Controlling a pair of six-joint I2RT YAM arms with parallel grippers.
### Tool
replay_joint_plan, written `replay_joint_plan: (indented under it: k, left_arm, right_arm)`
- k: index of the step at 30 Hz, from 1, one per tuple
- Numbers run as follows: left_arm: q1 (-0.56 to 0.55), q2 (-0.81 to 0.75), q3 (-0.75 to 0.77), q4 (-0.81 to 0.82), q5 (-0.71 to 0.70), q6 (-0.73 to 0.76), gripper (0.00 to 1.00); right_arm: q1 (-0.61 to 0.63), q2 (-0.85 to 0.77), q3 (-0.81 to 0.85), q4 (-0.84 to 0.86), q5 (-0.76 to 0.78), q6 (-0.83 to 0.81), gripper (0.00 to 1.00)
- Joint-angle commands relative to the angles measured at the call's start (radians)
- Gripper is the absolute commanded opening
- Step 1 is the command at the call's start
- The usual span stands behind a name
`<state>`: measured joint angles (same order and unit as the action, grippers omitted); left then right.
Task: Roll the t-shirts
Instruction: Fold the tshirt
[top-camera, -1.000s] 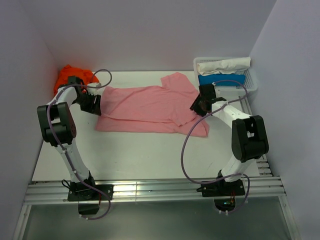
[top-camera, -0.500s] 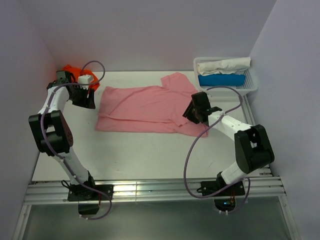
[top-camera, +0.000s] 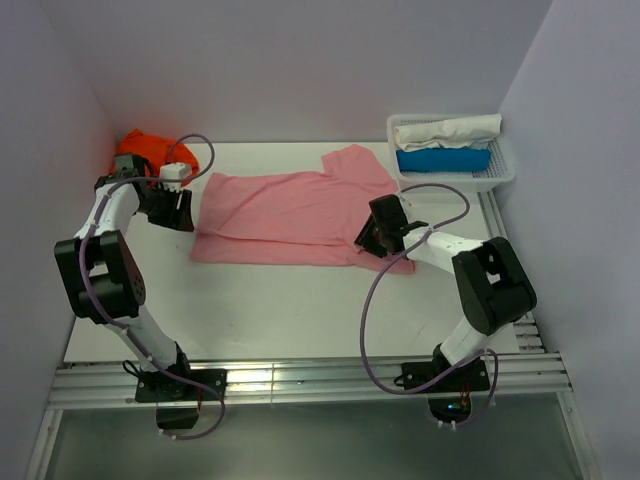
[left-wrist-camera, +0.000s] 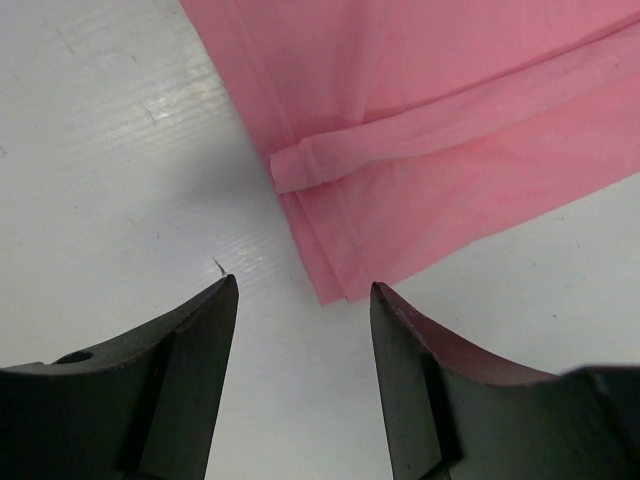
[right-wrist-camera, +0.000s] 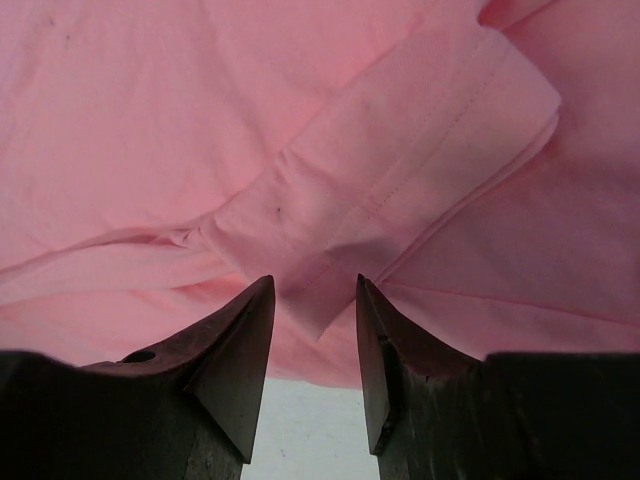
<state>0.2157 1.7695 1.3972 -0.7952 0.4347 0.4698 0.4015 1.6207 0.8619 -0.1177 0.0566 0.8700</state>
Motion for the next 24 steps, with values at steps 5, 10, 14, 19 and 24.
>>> replay_joint_plan:
  k: [5,10,14,19,24]
  left_arm:
    - [-0.003,-0.068,-0.023,-0.016,0.039,0.032,0.6]
    - [-0.003,-0.074,-0.038,-0.015,0.044,0.033,0.59]
    - [-0.003,-0.079,-0.043,-0.016,0.049,0.036,0.59]
    - [-0.003,-0.082,-0.043,-0.021,0.047,0.039,0.59]
    - [-0.003,-0.079,-0.043,-0.021,0.048,0.039,0.58]
  right_arm:
    - [0.028,-0.024,0.013,0.016,0.029,0.029,0.45]
    - [0.04,-0.054,-0.02,0.023,0.034,0.047,0.46]
    - [0.056,-0.059,-0.03,0.029,0.046,0.061,0.47]
    - [0.06,-0.053,-0.035,0.03,0.048,0.069,0.47]
    - [0.062,-0.039,-0.028,0.03,0.061,0.073,0.44]
